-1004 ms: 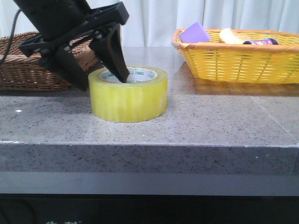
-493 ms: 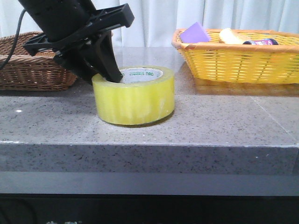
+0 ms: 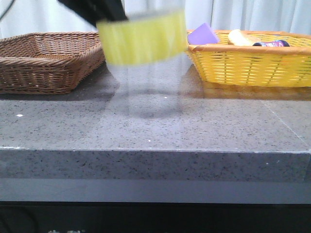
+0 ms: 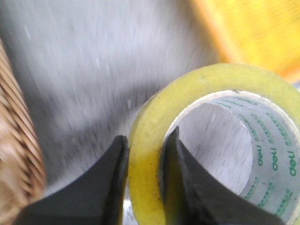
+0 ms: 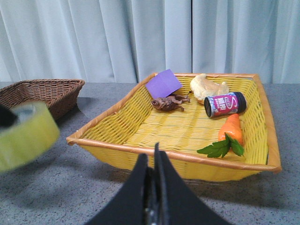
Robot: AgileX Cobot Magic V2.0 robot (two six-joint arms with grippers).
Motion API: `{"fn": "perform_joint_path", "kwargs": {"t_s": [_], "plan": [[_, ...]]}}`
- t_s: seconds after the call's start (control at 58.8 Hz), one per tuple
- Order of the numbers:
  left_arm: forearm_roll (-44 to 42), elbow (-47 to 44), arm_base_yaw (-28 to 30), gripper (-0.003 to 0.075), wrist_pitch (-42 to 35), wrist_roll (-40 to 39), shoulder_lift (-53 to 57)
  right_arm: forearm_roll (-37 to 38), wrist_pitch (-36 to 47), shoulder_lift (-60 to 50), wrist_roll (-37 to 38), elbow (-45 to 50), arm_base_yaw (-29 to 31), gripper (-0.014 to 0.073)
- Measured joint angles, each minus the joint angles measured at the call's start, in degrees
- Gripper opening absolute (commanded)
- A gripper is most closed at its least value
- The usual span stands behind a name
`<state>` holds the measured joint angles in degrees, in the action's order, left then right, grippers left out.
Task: Transfer tape with both arms
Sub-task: 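Lift the tape roll with the left gripper and lower it into the brown basket, then release the tape and raise the left gripper away from the basket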
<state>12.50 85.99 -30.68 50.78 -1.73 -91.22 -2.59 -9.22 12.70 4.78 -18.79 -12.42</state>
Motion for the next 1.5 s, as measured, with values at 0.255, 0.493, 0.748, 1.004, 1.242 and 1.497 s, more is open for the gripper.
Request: {"fn": "perform_joint_path", "kwargs": {"t_s": [0.255,0.493,0.748,1.004,1.242,1.497], "plan": [[-7.8,8.3,5.7,0.0028,0.5,0.0,0.9,0.0,0.0,0.0,0.0,0.0,0.0,-0.0122],[-12.9,8.8,16.8,0.0028,-0.1,0.1,0.2,0.0,0.0,0.0,0.0,0.0,0.0,-0.0122],[-13.7,8.8,25.4,0.0035,0.0,0.2,-6.9,0.0,0.0,0.0,0.0,0.0,0.0,-0.0122],[-13.3,8.8,25.9,0.0154,0.9,0.2,-11.7,0.0,0.0,0.0,0.0,0.0,0.0,-0.0122],[-13.0,8.9,25.9,0.039,0.8,0.2,-12.0,0.0,0.0,0.0,0.0,0.0,0.0,-0.0122],[-13.0,8.6,25.9,0.0344,0.4,0.2,-6.6,0.0,0.0,0.0,0.0,0.0,0.0,-0.0122]]}}
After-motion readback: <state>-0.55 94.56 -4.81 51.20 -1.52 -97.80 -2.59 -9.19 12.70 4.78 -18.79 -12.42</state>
